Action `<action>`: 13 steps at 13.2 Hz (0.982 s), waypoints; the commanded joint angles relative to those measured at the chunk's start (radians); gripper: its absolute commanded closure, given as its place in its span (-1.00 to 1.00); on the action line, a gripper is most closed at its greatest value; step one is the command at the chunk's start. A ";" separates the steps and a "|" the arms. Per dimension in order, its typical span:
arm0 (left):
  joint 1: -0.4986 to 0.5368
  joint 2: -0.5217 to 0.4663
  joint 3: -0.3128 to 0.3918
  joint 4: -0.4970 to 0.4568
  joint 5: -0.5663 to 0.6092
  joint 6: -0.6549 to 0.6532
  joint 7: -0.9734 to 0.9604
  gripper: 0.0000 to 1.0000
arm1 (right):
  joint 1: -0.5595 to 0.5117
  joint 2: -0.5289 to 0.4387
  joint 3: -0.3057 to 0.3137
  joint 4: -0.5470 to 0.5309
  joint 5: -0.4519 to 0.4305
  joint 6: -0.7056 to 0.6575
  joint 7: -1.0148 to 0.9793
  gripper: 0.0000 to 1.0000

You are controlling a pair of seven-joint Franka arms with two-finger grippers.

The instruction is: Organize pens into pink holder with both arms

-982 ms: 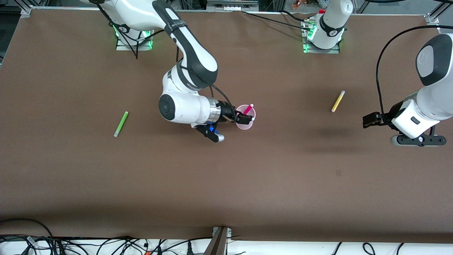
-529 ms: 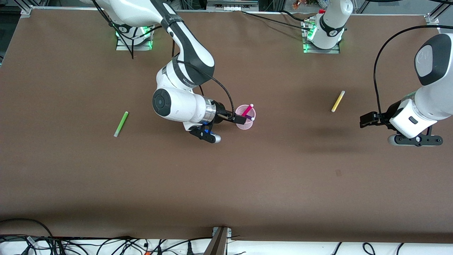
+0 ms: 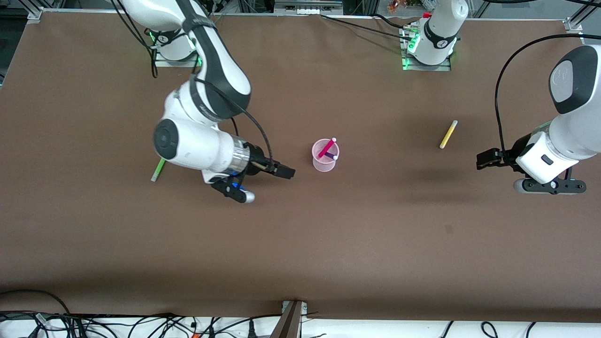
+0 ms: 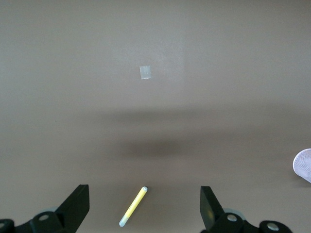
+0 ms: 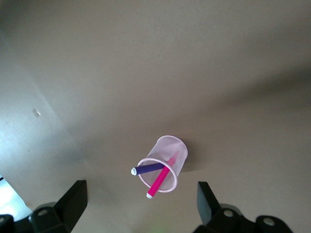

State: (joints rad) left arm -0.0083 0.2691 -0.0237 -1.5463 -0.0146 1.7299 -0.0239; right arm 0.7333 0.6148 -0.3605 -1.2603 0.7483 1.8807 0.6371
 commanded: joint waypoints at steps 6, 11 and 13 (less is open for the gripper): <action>-0.004 -0.010 0.004 -0.006 -0.016 0.011 0.013 -1.00 | 0.006 -0.263 -0.098 -0.050 -0.292 -0.280 -0.164 -1.00; -0.002 -0.018 0.004 -0.001 -0.004 0.013 0.025 -1.00 | 0.008 -0.433 -0.196 -0.149 -0.472 -0.409 -0.393 -1.00; -0.004 -0.018 0.002 -0.003 -0.004 0.013 0.025 -1.00 | 0.009 -0.493 -0.198 -0.184 -0.561 -0.436 -0.456 -1.00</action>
State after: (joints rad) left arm -0.0091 0.2656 -0.0244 -1.5451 -0.0146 1.7388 -0.0214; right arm 0.7294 0.1990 -0.5602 -1.3738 0.2585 1.4561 0.2375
